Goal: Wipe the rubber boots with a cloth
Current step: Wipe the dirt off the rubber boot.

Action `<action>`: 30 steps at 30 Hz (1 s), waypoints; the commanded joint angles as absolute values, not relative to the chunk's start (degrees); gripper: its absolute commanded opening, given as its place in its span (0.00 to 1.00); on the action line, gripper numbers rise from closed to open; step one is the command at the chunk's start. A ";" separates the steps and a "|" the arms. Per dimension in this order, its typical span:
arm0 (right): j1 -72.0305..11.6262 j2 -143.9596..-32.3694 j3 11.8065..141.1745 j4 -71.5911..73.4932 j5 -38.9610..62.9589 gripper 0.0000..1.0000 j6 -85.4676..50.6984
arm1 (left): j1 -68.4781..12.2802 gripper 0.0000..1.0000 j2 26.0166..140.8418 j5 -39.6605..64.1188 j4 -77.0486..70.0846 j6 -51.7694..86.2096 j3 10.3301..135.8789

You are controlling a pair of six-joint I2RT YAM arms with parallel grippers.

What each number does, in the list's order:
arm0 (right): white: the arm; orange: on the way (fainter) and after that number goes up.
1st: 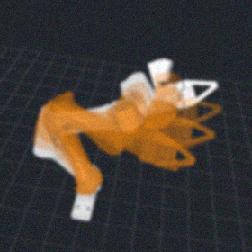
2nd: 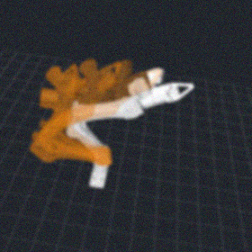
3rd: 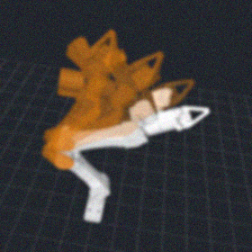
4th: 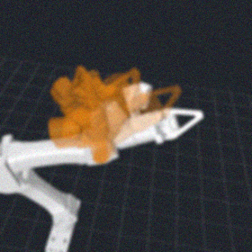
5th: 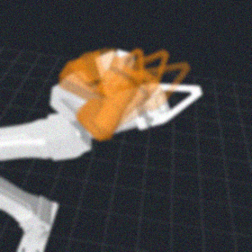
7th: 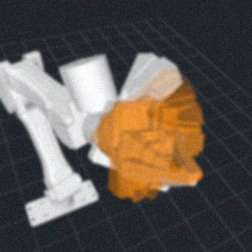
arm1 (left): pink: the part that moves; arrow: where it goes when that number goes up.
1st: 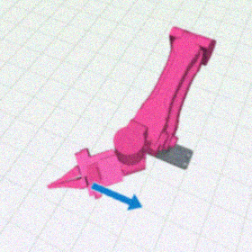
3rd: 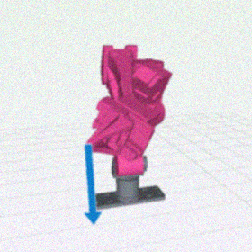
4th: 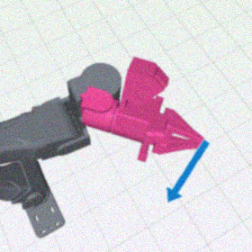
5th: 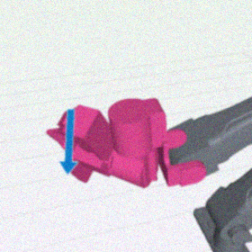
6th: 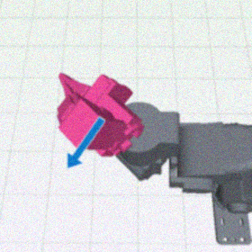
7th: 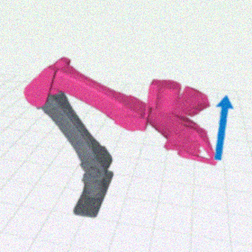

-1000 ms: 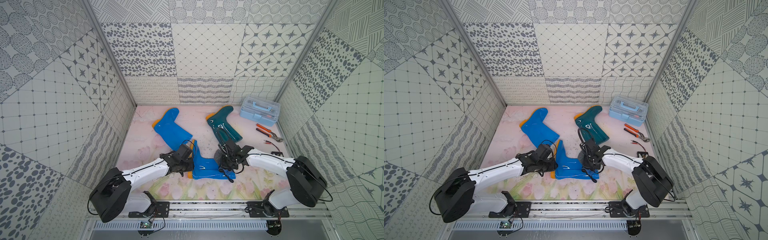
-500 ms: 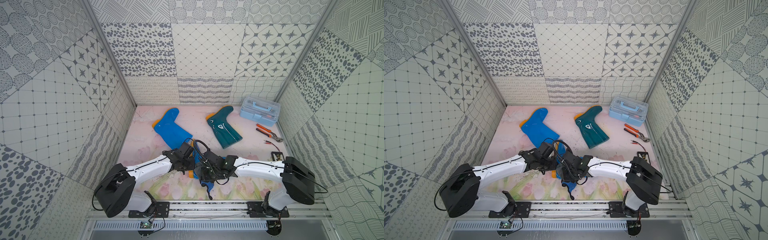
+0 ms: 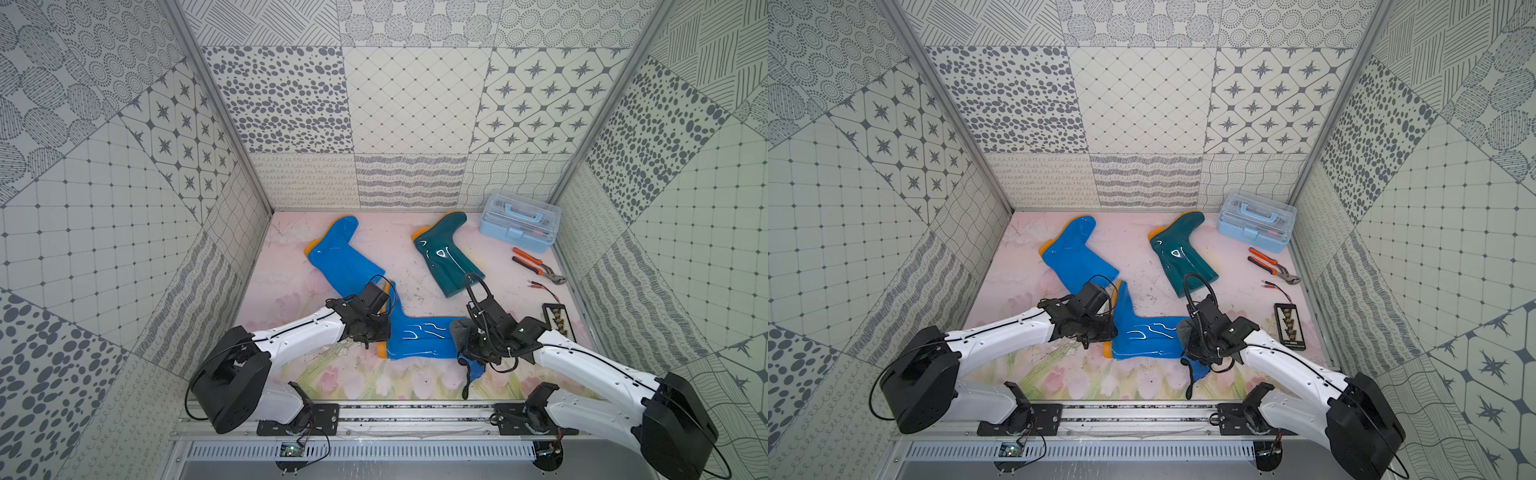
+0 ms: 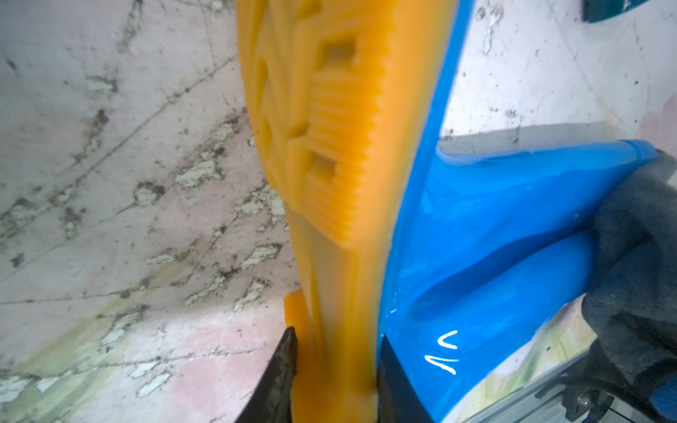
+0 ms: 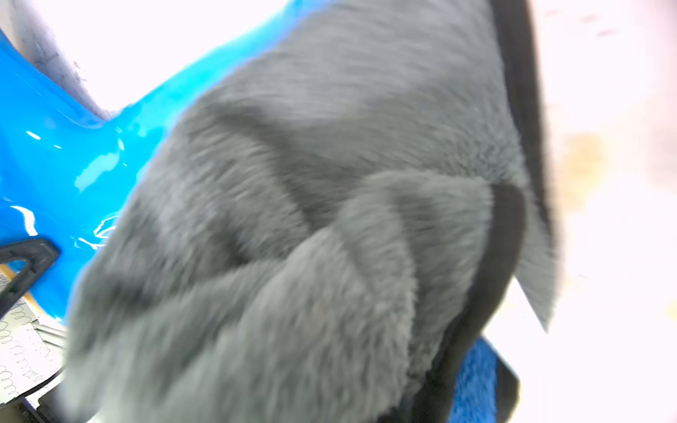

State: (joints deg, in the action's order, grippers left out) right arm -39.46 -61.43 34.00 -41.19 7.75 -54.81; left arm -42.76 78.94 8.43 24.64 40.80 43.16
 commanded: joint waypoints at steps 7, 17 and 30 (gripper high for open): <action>-45.75 -75.62 59.68 -37.96 4.92 0.00 -46.72 | -42.98 0.70 73.39 10.08 29.30 33.88 45.52; -46.19 -104.98 83.64 -25.84 8.06 0.00 -43.04 | -42.63 0.60 72.53 9.29 21.51 34.11 41.45; -53.27 -111.54 73.16 -16.38 11.41 0.00 -49.68 | -41.89 0.00 79.01 8.85 15.90 37.85 39.90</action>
